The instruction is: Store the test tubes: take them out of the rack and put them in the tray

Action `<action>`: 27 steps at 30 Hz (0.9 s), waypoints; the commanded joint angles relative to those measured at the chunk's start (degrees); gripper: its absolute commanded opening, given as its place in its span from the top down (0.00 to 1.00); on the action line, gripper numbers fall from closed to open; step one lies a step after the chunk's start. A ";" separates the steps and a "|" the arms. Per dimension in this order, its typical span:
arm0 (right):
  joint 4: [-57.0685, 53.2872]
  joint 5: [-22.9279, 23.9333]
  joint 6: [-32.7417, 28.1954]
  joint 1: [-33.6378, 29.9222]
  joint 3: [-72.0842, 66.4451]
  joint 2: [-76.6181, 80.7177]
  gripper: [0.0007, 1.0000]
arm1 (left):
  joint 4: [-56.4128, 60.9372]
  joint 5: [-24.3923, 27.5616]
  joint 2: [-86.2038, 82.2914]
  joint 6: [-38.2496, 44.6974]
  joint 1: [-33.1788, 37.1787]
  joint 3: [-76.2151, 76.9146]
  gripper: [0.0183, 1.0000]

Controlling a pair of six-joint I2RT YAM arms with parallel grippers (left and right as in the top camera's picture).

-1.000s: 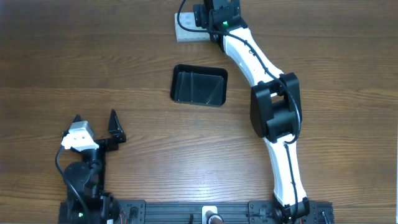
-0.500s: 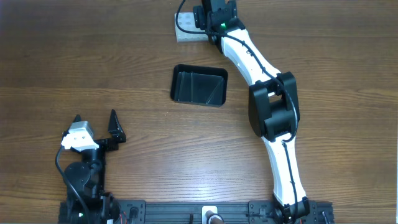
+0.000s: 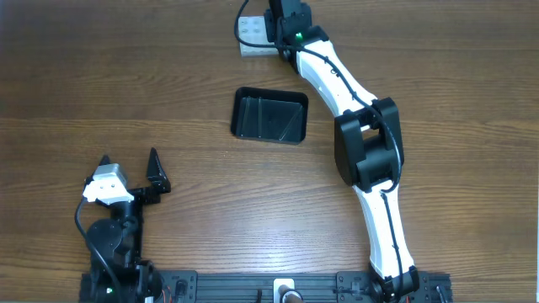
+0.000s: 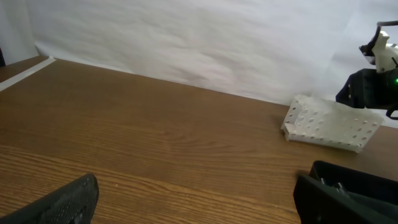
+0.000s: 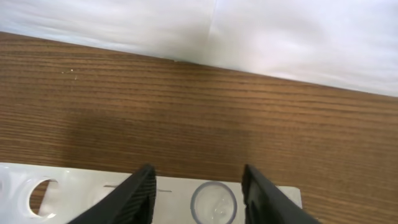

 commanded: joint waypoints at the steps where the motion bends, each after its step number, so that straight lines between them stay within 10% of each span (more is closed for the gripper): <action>1: 0.11 0.39 -0.31 0.33 0.85 0.83 0.58 | -0.02 0.76 -0.37 0.83 0.15 -0.24 0.00; 27: -0.74 0.35 -0.28 0.55 2.78 -0.42 0.73 | -0.02 0.76 -0.37 0.83 0.15 -0.24 0.00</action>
